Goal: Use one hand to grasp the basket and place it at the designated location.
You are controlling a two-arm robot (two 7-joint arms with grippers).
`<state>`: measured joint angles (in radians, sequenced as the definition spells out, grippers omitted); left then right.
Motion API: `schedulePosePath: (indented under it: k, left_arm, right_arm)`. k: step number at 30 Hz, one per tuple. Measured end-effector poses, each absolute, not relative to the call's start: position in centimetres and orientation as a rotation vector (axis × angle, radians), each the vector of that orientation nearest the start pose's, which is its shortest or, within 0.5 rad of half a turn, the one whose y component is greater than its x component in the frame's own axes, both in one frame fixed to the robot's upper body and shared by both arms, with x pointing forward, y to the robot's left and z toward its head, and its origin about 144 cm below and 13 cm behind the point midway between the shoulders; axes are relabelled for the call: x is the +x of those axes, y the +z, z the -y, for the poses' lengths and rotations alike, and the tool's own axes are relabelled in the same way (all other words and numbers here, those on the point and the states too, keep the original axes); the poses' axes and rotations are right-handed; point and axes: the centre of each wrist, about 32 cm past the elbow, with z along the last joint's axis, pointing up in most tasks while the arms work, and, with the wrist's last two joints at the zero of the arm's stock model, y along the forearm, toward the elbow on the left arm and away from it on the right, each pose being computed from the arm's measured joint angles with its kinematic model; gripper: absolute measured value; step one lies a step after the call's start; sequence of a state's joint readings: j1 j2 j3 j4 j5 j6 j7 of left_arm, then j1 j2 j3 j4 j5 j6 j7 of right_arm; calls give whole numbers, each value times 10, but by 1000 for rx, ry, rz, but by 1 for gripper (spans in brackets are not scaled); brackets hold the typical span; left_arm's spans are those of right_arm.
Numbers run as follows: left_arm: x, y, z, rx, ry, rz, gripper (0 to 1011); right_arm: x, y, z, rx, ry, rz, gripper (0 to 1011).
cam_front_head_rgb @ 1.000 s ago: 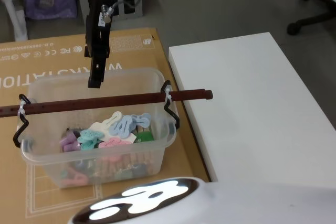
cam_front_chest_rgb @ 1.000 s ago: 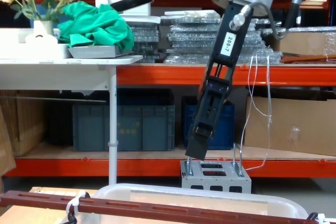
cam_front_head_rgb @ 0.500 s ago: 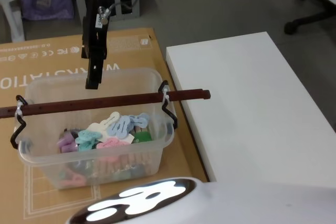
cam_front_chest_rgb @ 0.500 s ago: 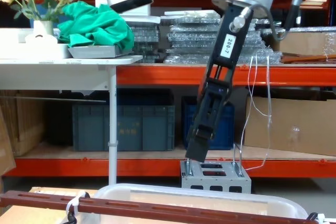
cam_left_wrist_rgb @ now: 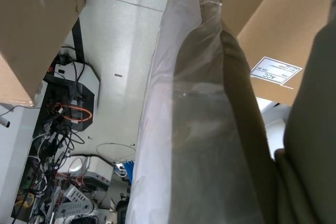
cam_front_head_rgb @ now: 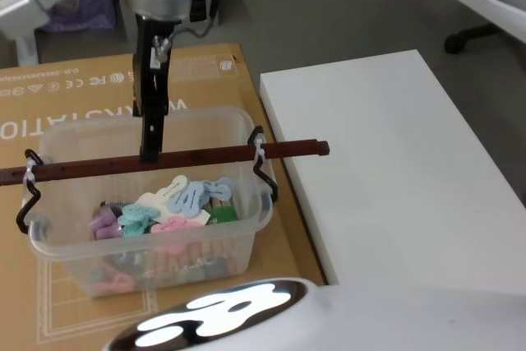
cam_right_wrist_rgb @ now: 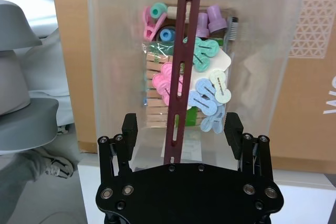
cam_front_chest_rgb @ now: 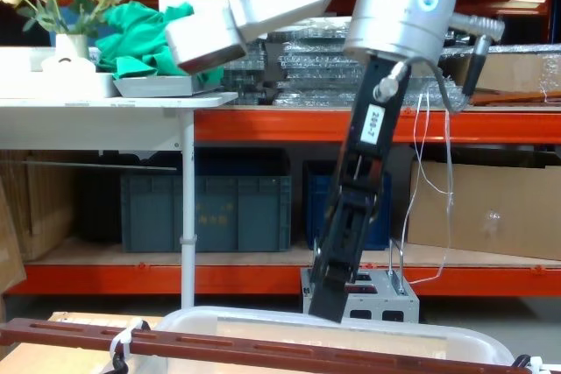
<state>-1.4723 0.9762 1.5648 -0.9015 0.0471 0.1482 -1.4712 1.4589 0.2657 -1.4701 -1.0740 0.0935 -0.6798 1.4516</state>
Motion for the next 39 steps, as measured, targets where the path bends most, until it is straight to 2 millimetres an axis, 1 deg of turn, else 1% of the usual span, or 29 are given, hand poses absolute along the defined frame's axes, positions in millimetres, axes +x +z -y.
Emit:
schedulePosePath:
  k: [8, 39]
  left_arm:
    - [616, 1396, -497, 1629, 178, -167, 0]
    - [616, 1396, -497, 1629, 178, -167, 0]
  right_arm:
    - [634, 1406, 63, -936, 1041, 1123, 1000]
    - [636, 1384, 60, -913, 1064, 1093, 1000]
